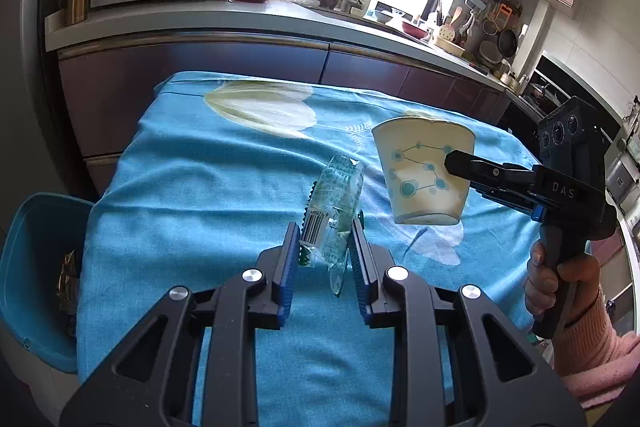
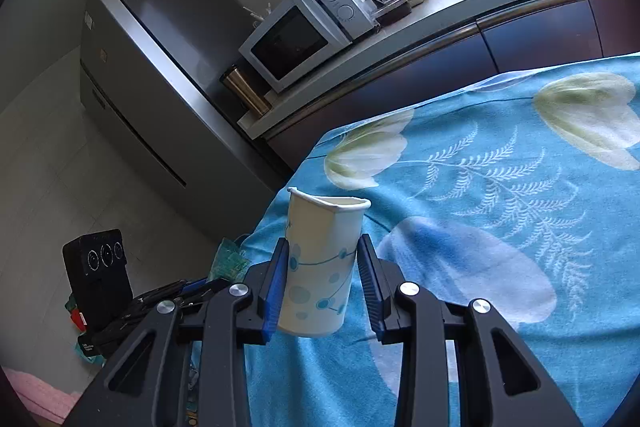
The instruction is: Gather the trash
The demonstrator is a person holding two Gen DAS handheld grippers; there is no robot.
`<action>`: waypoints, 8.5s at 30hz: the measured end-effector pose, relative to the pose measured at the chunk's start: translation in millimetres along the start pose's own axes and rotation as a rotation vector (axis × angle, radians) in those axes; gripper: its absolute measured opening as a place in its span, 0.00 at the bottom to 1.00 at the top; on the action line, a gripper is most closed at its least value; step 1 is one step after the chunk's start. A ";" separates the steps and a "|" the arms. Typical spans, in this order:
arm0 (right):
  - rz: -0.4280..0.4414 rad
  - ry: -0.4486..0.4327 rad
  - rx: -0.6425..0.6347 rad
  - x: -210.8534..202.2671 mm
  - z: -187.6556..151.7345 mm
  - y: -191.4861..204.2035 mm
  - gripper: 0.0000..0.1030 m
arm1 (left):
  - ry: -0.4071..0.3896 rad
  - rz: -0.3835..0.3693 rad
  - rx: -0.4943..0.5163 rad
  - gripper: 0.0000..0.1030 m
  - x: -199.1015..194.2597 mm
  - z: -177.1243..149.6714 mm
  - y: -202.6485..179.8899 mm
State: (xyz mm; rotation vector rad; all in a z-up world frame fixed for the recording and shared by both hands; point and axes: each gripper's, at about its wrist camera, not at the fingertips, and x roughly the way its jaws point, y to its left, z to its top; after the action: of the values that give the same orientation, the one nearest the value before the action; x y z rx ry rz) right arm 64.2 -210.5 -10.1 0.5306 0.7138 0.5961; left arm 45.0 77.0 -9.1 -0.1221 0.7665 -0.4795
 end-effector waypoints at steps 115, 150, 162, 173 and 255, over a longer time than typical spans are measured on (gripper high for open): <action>0.188 0.220 -0.253 134.8 -20.9 157.3 0.32 | -0.178 0.296 -0.239 0.25 -134.6 -48.0 130.3; 0.178 0.271 -0.294 184.9 -21.5 186.1 0.32 | -0.153 0.354 -0.312 0.25 -129.4 -56.4 162.1; 0.149 0.297 -0.304 206.4 -25.2 196.6 0.32 | -0.128 0.368 -0.343 0.25 -117.0 -61.1 178.3; 0.124 0.321 -0.316 224.2 -30.0 202.6 0.32 | -0.110 0.377 -0.364 0.25 -107.6 -65.3 186.9; -0.295 -0.157 -0.434 25.8 -58.7 133.0 0.93 | -0.384 0.424 -0.156 0.94 -114.0 -49.1 52.6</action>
State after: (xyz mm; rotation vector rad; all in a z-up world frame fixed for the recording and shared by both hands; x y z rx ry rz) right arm -5.1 -84.8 24.4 0.0643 0.4820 0.4097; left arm -40.0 179.2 13.6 -0.1852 0.4321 0.0116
